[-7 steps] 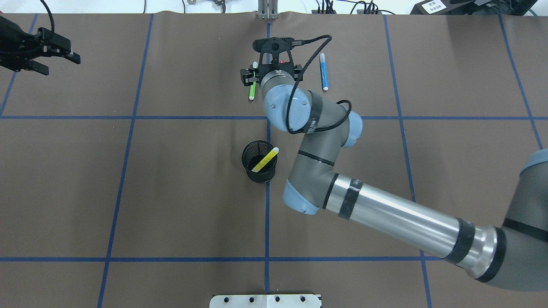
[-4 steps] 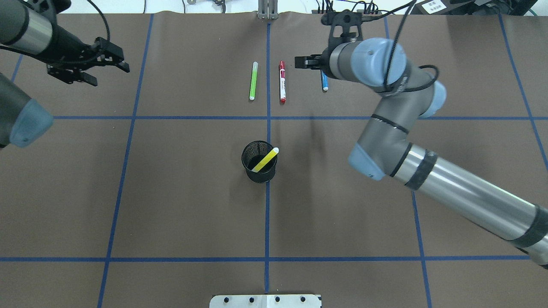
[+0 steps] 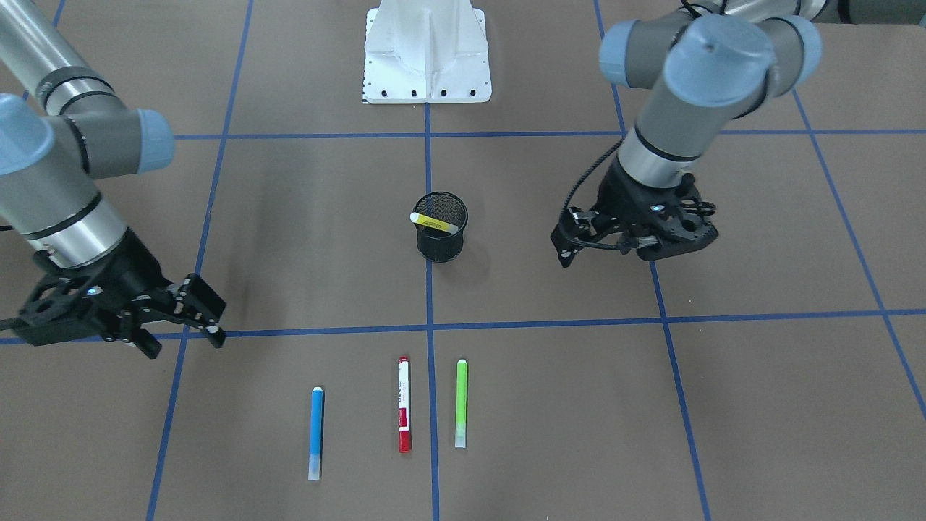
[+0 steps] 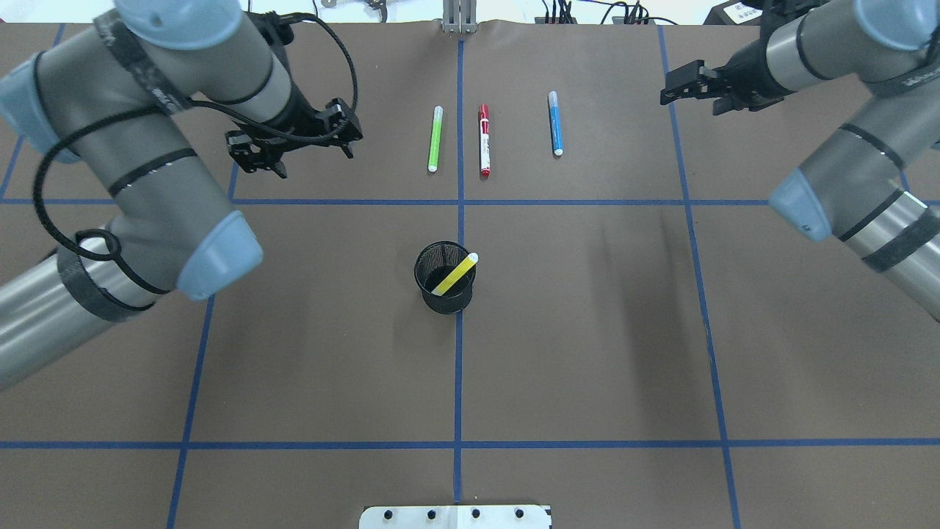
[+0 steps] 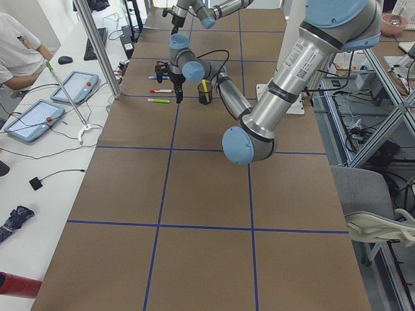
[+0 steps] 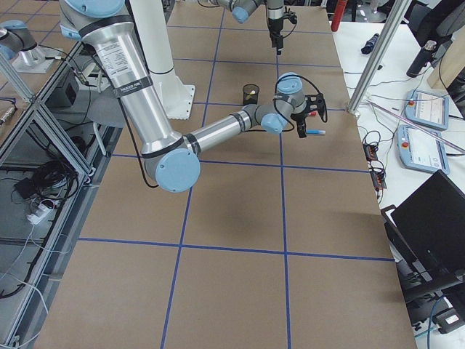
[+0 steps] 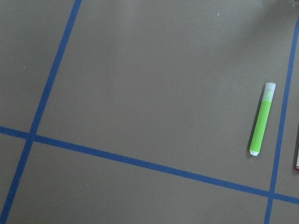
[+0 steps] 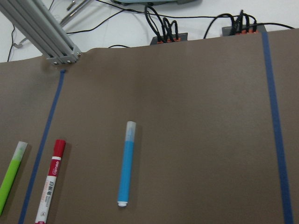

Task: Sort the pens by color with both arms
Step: 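Move the left gripper over the cup while the right arm withdraws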

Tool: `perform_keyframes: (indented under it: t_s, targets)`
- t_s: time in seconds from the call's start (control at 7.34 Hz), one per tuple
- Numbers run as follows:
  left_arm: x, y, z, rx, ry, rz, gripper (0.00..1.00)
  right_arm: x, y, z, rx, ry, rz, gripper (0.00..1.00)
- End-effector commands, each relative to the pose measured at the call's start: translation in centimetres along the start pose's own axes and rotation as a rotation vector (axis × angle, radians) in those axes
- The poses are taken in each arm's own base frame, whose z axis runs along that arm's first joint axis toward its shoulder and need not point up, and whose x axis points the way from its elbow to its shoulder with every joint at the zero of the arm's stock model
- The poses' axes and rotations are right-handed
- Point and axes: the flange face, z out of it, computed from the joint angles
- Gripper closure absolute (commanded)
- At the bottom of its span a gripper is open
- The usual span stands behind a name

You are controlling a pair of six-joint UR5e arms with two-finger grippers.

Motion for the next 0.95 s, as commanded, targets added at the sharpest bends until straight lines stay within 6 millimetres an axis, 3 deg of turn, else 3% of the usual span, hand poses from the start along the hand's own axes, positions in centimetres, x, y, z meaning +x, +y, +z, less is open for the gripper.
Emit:
perform_keyframes:
  t_s: [0.0,0.14,0.27,0.41,0.54,0.68,0.82]
  targets:
    - [6.7,6.9,0.2,0.037,-0.096,-0.105,0.01,4.3,-0.4,-1.7,-0.047,-0.003,0.054,0.0]
    - [8.7,8.7,-0.1,0.027,-0.152,-0.18,0.01,4.6,-0.3,-1.3,-0.051,0.004,0.059,0.0]
    - [11.1,10.4,1.8,0.057,-0.186,-0.256,0.01,5.0,-0.4,-0.8,-0.056,0.013,0.065,0.0]
    - [15.5,13.0,5.0,0.076,-0.247,-0.232,0.01,5.3,-0.4,-0.6,-0.059,0.017,0.069,0.0]
    - [19.3,13.2,5.7,0.077,-0.282,-0.221,0.01,5.5,-0.6,-0.3,-0.06,0.022,0.073,0.0]
    - [20.1,13.1,5.7,0.071,-0.289,-0.178,0.02,5.5,-0.7,-0.2,-0.061,0.023,0.074,0.0]
    - [19.7,13.2,6.1,0.06,-0.322,-0.109,0.06,5.5,-0.7,-0.2,-0.061,0.023,0.074,0.0]
